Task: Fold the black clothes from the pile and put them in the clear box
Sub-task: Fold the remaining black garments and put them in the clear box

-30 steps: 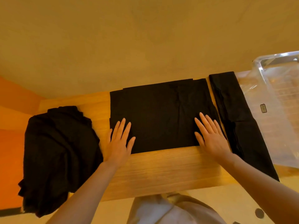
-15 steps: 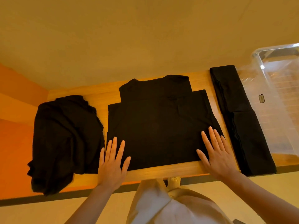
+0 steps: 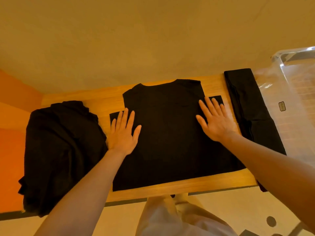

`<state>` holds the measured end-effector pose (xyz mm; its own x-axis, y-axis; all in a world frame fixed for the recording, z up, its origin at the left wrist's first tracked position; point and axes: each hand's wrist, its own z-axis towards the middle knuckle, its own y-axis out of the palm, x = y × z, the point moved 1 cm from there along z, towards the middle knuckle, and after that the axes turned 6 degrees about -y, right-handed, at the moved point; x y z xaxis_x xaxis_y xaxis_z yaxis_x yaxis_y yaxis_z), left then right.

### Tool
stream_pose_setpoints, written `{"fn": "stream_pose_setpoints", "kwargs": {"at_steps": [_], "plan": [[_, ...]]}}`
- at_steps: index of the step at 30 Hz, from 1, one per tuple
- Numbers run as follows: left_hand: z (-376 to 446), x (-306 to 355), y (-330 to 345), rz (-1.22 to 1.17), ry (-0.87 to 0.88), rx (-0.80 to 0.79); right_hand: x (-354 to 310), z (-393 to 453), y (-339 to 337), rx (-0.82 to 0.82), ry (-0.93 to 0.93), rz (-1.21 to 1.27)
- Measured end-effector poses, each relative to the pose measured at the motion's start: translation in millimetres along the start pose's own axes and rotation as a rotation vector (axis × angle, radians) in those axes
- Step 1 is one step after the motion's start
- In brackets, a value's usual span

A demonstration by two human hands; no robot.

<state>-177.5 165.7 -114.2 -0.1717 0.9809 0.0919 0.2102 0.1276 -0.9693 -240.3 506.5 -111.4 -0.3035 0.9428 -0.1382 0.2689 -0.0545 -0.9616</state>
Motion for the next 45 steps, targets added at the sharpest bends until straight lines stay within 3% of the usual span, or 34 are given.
{"fn": "stream_pose_setpoints", "kwargs": {"at_steps": [5,14,20,34,40,42,45], "plan": [[4.5,-25.8,0.4,0.018,0.043,-0.003,20.8,4.1,-2.4,-0.001,0.083,0.028],[63.7,12.8,-27.9,-0.062,0.109,0.062,-29.1,71.7,-26.8,0.040,-0.210,0.021],[108.3,12.6,-23.3,0.004,0.091,-0.017,-6.5,119.7,-27.4,-0.036,0.024,0.023],[66.1,5.3,-11.5,-0.021,0.172,-0.016,-3.5,66.1,-11.4,0.040,0.005,0.102],[56.4,-15.0,-37.4,-0.137,0.115,0.023,4.4,59.8,-51.4,0.091,-0.040,0.109],[52.0,-34.0,-46.9,-0.094,0.130,0.056,12.1,53.5,-70.6,0.023,-0.061,0.094],[44.9,-58.9,-53.7,-0.013,0.200,-0.022,25.1,41.2,-85.4,-0.149,-0.077,0.044]]}}
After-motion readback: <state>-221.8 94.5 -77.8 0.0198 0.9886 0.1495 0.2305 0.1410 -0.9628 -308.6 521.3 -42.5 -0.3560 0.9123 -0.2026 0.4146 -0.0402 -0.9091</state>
